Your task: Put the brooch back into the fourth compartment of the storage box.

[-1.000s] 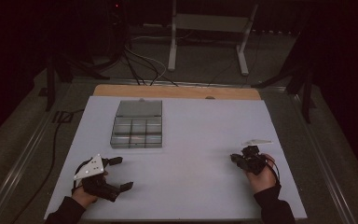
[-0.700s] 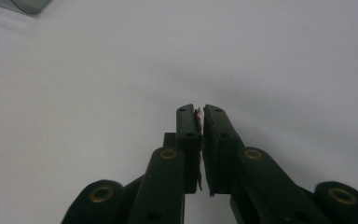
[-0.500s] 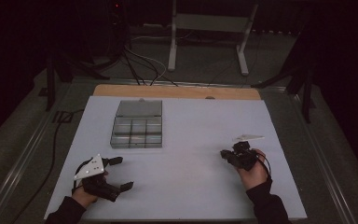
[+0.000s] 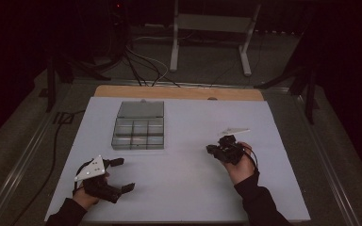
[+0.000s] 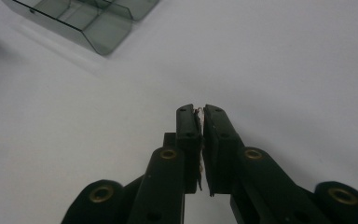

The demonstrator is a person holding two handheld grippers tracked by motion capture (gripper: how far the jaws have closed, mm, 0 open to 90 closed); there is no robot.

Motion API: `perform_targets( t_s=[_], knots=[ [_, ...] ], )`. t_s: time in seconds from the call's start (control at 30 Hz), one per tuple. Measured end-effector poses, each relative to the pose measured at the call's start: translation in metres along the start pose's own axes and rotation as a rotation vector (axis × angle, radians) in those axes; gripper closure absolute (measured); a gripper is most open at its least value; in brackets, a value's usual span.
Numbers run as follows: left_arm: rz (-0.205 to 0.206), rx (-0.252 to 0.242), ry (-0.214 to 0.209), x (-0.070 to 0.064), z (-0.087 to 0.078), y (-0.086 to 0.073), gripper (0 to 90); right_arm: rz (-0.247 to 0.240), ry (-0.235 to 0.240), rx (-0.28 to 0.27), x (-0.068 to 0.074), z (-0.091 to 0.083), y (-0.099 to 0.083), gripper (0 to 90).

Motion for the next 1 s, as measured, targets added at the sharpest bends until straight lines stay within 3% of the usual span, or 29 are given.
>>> perform_targets(
  t_s=[1.0],
  knots=[
    [0.001,0.001,-0.006,0.000,0.000,0.000,1.3,-0.079,0.076,0.029,0.037,0.046,0.044,85.5]
  ],
)
Point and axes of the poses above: each handheld gripper's, and its own axes: z roughly forward along the jaws, y roughly out of its top, x roughly to its left, the point moved 7 cm from there along z, roughly forward along the jaws, and after that the axes turned 15 degrees about y, right-handed, at the moved point
